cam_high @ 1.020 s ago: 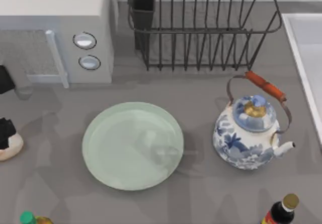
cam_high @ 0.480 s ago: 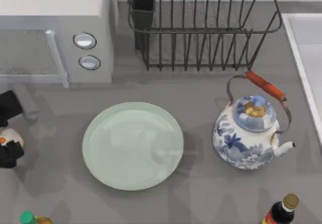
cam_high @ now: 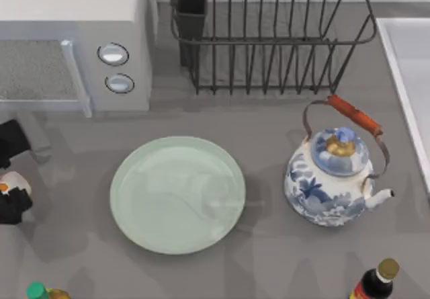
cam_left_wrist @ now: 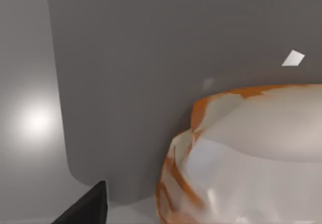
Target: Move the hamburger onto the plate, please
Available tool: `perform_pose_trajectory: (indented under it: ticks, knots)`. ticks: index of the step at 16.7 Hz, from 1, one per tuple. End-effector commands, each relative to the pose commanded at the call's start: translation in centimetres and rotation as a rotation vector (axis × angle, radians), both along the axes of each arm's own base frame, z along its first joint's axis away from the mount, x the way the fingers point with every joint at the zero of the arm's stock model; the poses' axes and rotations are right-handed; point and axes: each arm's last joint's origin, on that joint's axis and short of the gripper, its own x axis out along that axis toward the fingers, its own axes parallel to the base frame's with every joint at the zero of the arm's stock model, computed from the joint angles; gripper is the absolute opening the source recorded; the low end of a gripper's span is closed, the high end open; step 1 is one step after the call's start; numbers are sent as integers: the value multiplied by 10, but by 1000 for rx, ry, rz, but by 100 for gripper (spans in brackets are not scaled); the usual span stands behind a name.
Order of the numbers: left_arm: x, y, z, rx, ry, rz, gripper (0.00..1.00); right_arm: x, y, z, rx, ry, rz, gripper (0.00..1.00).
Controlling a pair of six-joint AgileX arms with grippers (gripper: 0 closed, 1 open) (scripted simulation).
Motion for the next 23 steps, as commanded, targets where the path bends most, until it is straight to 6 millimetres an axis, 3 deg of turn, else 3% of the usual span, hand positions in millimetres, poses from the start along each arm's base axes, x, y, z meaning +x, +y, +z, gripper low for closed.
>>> perform_pose_trajectory:
  ticks: [12, 20, 21, 23]
  knots:
    - [0, 0, 0, 0, 0, 0, 2, 0, 0, 0, 0, 0, 0, 100]
    - [0, 0, 0, 0, 0, 0, 0, 0, 0, 0, 0, 0, 0, 100]
    - [-5, 3, 22, 1, 1, 6, 0, 0, 0, 0, 0, 0, 0, 100]
    - [-6, 5, 26, 3, 3, 14, 0, 0, 0, 0, 0, 0, 0, 100]
